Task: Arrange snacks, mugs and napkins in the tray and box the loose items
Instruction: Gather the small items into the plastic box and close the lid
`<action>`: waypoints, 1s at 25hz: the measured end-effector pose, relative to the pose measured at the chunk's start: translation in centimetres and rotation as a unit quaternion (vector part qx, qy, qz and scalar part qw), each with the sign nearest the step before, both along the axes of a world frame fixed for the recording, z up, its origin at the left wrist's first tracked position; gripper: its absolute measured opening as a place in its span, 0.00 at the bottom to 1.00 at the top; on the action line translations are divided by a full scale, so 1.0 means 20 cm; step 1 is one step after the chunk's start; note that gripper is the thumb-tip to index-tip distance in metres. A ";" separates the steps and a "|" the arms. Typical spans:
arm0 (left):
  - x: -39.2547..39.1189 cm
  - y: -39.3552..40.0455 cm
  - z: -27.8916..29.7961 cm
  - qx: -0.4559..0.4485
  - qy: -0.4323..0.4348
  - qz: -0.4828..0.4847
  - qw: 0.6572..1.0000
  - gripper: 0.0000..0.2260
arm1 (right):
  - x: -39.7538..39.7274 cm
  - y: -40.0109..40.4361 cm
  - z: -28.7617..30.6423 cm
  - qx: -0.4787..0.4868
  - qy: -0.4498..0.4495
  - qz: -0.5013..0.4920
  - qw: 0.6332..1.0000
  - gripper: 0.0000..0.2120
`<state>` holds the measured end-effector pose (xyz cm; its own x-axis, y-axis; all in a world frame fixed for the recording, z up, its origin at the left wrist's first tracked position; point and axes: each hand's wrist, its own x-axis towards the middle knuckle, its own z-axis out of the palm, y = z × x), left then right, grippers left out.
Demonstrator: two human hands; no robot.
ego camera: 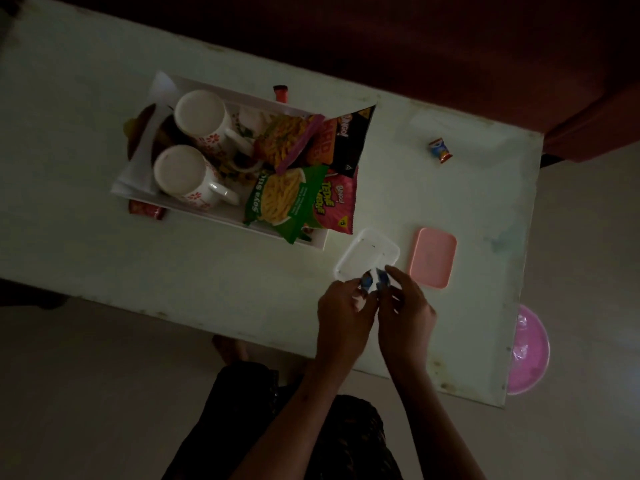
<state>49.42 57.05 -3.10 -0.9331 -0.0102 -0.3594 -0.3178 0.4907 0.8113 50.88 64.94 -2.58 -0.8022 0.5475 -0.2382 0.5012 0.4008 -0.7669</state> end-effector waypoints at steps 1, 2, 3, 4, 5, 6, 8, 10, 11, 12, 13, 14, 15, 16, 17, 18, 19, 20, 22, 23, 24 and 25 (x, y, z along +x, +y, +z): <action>-0.02 -0.01 0.00 0.004 0.003 0.000 1.000 0.10 | -0.02 0.00 0.00 0.008 -0.003 0.005 1.000 0.13; -0.03 -0.02 0.00 0.016 0.004 0.004 1.000 0.12 | -0.04 0.01 0.00 0.015 -0.004 0.005 1.000 0.13; -0.03 -0.03 0.00 0.027 0.001 0.008 1.000 0.15 | -0.04 0.01 -0.01 0.016 -0.004 0.001 1.000 0.13; -0.03 -0.04 -0.01 0.033 0.000 0.012 0.999 0.16 | -0.04 0.01 -0.02 0.012 -0.003 -0.005 1.000 0.12; -0.01 -0.06 -0.01 0.035 0.003 0.018 0.999 0.16 | -0.03 0.01 -0.03 0.007 -0.002 -0.007 1.000 0.11; 0.00 -0.10 -0.02 0.035 0.008 0.034 0.999 0.15 | -0.03 0.00 -0.03 0.001 -0.001 -0.004 1.000 0.11; 0.00 -0.20 -0.05 0.029 0.010 0.100 0.995 0.11 | 0.00 -0.03 -0.04 -0.007 0.004 0.004 1.000 0.10; -0.05 -0.38 -0.10 0.002 0.006 0.213 0.977 0.08 | 0.01 -0.06 -0.05 0.007 0.011 0.017 1.000 0.11; -0.09 -0.50 -0.12 -0.021 0.006 0.270 0.963 0.07 | 0.01 -0.08 -0.05 0.018 0.015 0.021 1.000 0.11; -0.15 -0.61 -0.15 -0.054 0.008 0.310 0.949 0.07 | 0.02 -0.09 -0.05 0.027 0.022 0.023 0.999 0.11; -0.21 -0.73 -0.17 -0.099 0.012 0.327 0.940 0.09 | 0.02 -0.10 -0.05 0.034 0.030 0.027 0.999 0.10; -0.28 -0.83 -0.19 -0.151 0.018 0.320 0.935 0.11 | 0.02 -0.10 -0.06 0.040 0.039 0.034 0.998 0.10; -0.35 -0.91 -0.22 -0.194 0.023 0.295 0.935 0.14 | 0.02 -0.11 -0.06 0.044 0.044 0.041 0.997 0.10; -0.42 -0.98 -0.24 -0.224 0.023 0.263 0.938 0.18 | 0.02 -0.12 -0.06 0.045 0.046 0.049 0.997 0.10; -0.47 -1.04 -0.26 -0.245 0.019 0.230 0.942 0.23 | 0.02 -0.12 -0.06 0.043 0.047 0.054 0.996 0.10; -0.53 -1.08 -0.28 -0.263 0.012 0.199 0.944 0.28 | 0.01 -0.12 -0.06 0.041 0.047 0.057 0.996 0.11; -0.57 -1.12 -0.30 -0.284 0.008 0.172 0.943 0.31 | 0.01 -0.11 -0.06 0.041 0.046 0.059 0.996 0.11; -0.60 -1.16 -0.32 -0.308 0.008 0.143 0.941 0.33 | 0.00 -0.11 -0.06 0.039 0.044 0.061 0.996 0.12; -0.61 -1.22 -0.37 -0.359 0.014 0.060 0.931 0.32 | 0.00 -0.08 -0.05 0.030 0.040 0.055 0.997 0.11; -0.60 -1.24 -0.39 -0.381 0.014 0.021 0.924 0.31 | 0.01 -0.07 -0.05 0.028 0.040 0.053 0.997 0.11; -0.58 -1.26 -0.40 -0.397 0.013 -0.006 0.918 0.30 | 0.01 -0.06 -0.05 0.028 0.043 0.051 0.997 0.11; -0.56 -1.28 -0.41 -0.405 0.015 -0.020 0.914 0.29 | 0.01 -0.05 -0.05 0.028 0.048 0.049 0.997 0.11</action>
<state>38.25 31.55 -11.24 -0.9482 -0.2262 -0.2229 -0.2689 0.9453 0.1845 51.14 63.98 -3.50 -0.8697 0.4762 -0.1298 0.3837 0.4867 -0.7848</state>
